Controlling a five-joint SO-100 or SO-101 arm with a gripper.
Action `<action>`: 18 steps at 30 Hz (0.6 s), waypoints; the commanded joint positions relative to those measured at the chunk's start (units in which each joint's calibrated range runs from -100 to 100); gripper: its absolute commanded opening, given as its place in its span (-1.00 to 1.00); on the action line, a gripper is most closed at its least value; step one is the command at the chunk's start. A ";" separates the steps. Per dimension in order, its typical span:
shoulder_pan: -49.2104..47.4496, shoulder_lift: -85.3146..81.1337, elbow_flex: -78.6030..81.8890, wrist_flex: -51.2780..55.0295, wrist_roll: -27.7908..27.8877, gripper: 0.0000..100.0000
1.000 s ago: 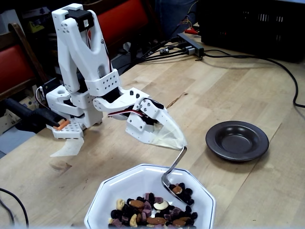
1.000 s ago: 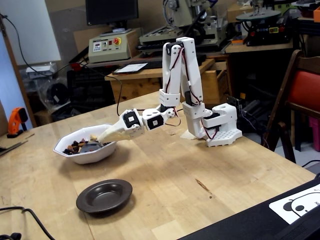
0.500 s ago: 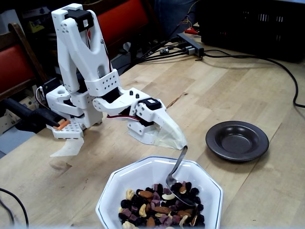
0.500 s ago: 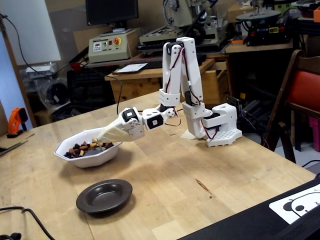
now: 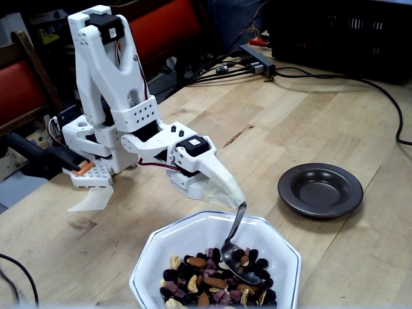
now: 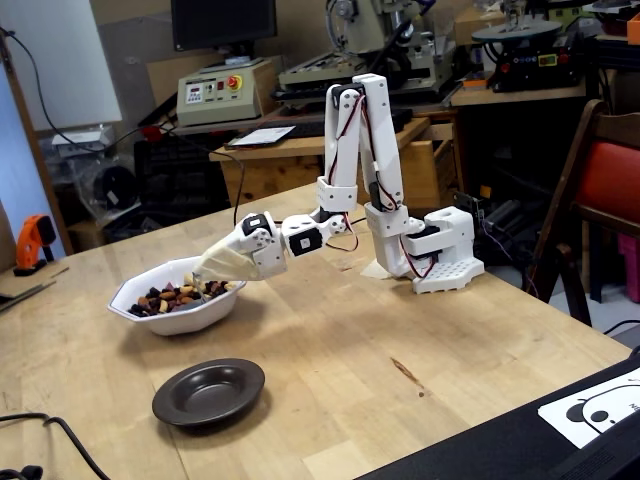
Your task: Use spoon to transfer food from the white bowl to brown plate
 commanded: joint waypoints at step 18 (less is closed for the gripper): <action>0.41 -1.52 -11.01 -0.73 -2.83 -0.95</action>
